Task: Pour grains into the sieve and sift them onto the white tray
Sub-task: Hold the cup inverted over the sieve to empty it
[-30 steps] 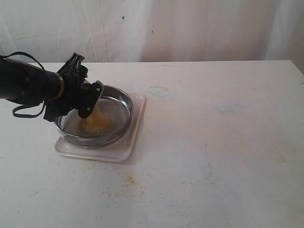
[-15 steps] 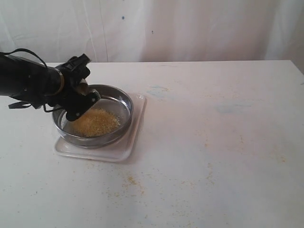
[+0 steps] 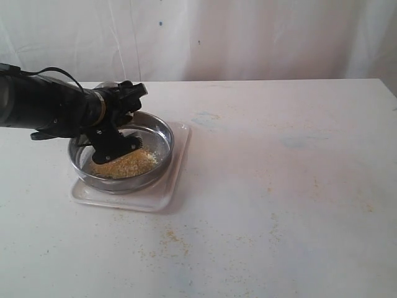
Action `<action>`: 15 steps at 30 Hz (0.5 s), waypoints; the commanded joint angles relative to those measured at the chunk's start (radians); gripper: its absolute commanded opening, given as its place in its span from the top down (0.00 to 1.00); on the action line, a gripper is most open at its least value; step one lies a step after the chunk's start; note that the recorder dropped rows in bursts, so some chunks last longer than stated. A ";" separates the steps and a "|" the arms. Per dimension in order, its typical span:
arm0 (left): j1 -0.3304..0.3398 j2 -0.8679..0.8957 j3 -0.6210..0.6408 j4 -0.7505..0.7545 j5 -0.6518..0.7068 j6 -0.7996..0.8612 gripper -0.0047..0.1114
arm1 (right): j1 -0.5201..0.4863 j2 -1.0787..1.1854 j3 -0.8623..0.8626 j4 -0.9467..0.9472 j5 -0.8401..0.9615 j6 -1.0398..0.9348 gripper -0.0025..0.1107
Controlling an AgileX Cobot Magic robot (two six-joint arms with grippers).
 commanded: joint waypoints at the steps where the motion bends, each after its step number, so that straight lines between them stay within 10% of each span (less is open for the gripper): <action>1: -0.007 -0.001 -0.006 0.005 0.034 0.013 0.96 | -0.005 -0.005 0.002 -0.006 -0.012 -0.002 0.98; 15: -0.047 -0.033 0.005 0.005 0.056 -0.049 0.96 | -0.005 -0.005 0.002 -0.006 -0.012 -0.002 0.98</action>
